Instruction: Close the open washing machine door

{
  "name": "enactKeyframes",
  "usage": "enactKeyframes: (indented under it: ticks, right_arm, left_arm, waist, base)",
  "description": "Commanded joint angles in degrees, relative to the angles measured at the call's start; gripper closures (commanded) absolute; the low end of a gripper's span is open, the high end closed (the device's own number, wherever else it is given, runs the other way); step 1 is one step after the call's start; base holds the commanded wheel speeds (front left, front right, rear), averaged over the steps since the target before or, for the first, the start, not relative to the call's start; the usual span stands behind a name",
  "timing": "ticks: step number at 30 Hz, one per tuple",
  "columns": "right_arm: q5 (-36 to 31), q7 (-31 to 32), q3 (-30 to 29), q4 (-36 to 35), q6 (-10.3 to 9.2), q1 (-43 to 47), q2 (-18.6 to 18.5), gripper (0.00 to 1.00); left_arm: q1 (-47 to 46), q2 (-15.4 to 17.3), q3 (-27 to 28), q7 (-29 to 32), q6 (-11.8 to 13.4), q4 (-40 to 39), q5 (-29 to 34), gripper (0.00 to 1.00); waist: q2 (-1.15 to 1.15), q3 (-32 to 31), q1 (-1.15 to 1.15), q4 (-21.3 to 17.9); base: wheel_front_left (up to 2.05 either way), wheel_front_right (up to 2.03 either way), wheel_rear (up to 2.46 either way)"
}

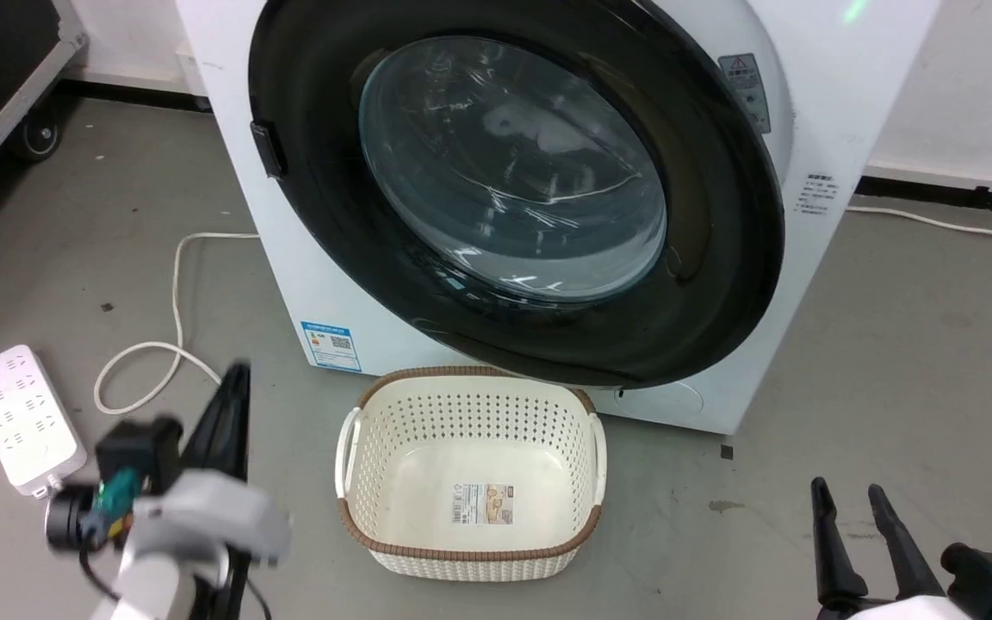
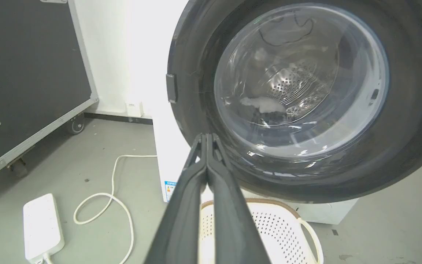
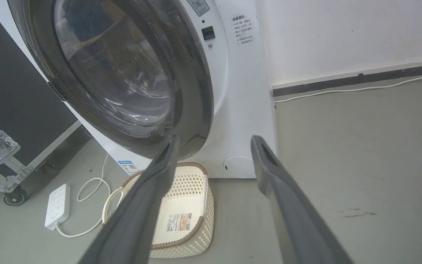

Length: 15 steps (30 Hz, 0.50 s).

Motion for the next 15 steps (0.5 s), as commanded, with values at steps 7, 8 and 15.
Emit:
enactKeyframes:
  ticks: [7, 8, 15]
  right_arm:
    - [1.0, -0.3, 1.2, -0.2, 0.06, 1.4, 0.0, 0.0]
    - [1.0, -0.3, 1.2, -0.1, 0.06, 1.6, 0.0, 0.0]
    - [-0.6, -0.3, 0.7, -0.4, 0.06, 2.6, 0.0, 0.0]
  left_arm:
    - [7.8, 0.0, 0.3, 1.5, 0.9, -3.4, -2.4, 0.94]
    - [8.5, -0.2, 0.5, 1.4, 1.3, -3.8, -2.6, 0.63]
    - [10.7, -1.0, 0.8, 0.6, 2.8, -6.6, -2.9, 0.0]
  waist:
    - [0.0, -1.0, 0.0, 0.3]
    - [0.0, -1.1, 0.0, 0.4]
    - [0.0, -1.7, 0.0, 0.9]
  base:
    - [0.0, 0.0, 0.0]
    - [0.0, 0.0, 0.0]
    - [0.0, 0.0, 0.0]
